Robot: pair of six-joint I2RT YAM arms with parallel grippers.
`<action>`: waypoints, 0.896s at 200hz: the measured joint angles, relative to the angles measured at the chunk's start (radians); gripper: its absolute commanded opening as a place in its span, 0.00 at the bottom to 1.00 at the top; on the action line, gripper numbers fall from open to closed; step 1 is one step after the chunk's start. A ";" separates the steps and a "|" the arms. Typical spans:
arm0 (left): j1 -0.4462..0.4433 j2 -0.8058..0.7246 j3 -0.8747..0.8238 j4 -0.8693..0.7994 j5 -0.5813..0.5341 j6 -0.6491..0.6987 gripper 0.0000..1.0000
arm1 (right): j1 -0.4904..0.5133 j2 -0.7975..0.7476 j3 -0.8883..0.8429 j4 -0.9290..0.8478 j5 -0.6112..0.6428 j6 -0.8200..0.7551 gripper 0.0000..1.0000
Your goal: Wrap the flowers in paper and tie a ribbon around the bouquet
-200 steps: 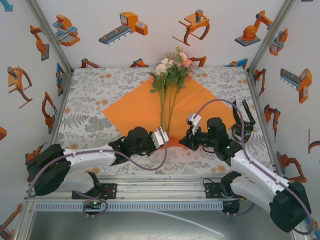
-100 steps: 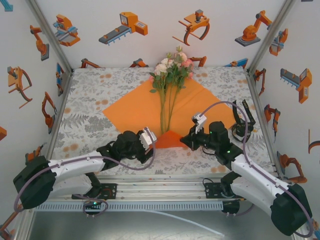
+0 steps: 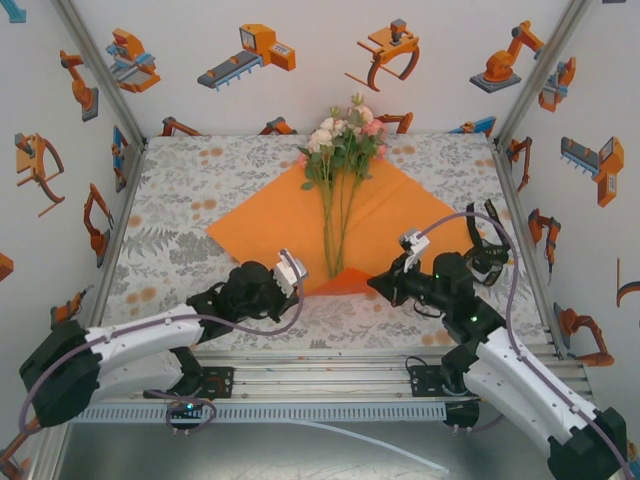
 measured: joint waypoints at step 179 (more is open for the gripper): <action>-0.040 0.171 0.017 0.046 -0.089 -0.074 0.59 | 0.005 0.269 0.052 -0.058 0.361 -0.067 0.67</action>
